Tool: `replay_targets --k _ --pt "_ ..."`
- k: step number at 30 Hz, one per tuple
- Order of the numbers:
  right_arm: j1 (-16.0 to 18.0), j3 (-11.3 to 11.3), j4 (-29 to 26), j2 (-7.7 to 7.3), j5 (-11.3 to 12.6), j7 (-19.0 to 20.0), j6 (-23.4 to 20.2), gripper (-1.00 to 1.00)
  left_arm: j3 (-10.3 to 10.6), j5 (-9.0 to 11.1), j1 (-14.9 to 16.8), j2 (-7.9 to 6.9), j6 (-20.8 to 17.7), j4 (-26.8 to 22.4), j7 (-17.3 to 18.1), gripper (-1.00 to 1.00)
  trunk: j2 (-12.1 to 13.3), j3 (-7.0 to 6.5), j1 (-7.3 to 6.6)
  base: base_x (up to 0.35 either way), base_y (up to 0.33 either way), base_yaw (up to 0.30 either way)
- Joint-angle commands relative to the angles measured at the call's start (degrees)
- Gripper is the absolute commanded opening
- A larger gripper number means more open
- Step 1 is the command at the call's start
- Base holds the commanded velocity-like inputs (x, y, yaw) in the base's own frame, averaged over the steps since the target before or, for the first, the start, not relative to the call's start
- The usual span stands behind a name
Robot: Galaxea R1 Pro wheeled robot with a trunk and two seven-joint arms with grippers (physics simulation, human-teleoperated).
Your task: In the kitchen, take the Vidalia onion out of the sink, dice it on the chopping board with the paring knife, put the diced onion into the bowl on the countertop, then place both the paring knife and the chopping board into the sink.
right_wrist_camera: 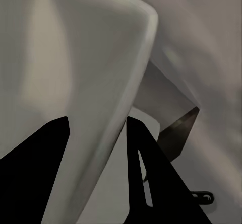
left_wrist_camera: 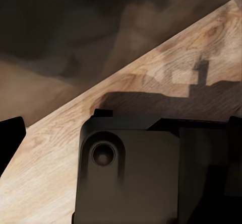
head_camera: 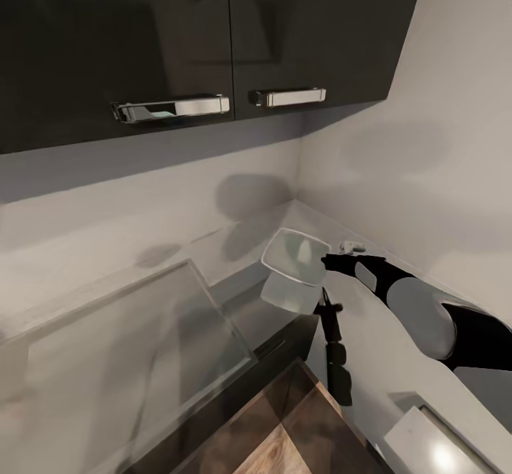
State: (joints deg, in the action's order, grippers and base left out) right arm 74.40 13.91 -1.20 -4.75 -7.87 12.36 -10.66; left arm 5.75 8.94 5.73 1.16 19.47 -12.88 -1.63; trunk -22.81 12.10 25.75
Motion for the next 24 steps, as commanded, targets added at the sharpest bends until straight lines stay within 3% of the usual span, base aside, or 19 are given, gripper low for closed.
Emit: replay_targets --k 1,17,24 --pt "0.04 0.68 -0.11 0.00 -0.56 0.21 -0.33 -1.00 0.49 0.55 0.05 -0.02 0.22 0.04 -0.18 1.00 -0.11 0.01 0.03 0.000 0.000 0.000" --pt "0.04 0.68 -0.11 0.00 -0.56 0.21 -0.33 -1.00 0.49 0.55 0.04 -0.02 0.22 0.04 -0.16 1.00 -0.11 -1.42 0.03 -0.003 0.000 0.000" --pt "0.03 0.61 -0.11 0.07 -0.56 0.21 -0.33 -1.00 0.49 0.58 0.01 -0.02 0.22 0.04 -0.17 1.00 -0.11 -2.05 0.03 -0.276 0.000 0.000"
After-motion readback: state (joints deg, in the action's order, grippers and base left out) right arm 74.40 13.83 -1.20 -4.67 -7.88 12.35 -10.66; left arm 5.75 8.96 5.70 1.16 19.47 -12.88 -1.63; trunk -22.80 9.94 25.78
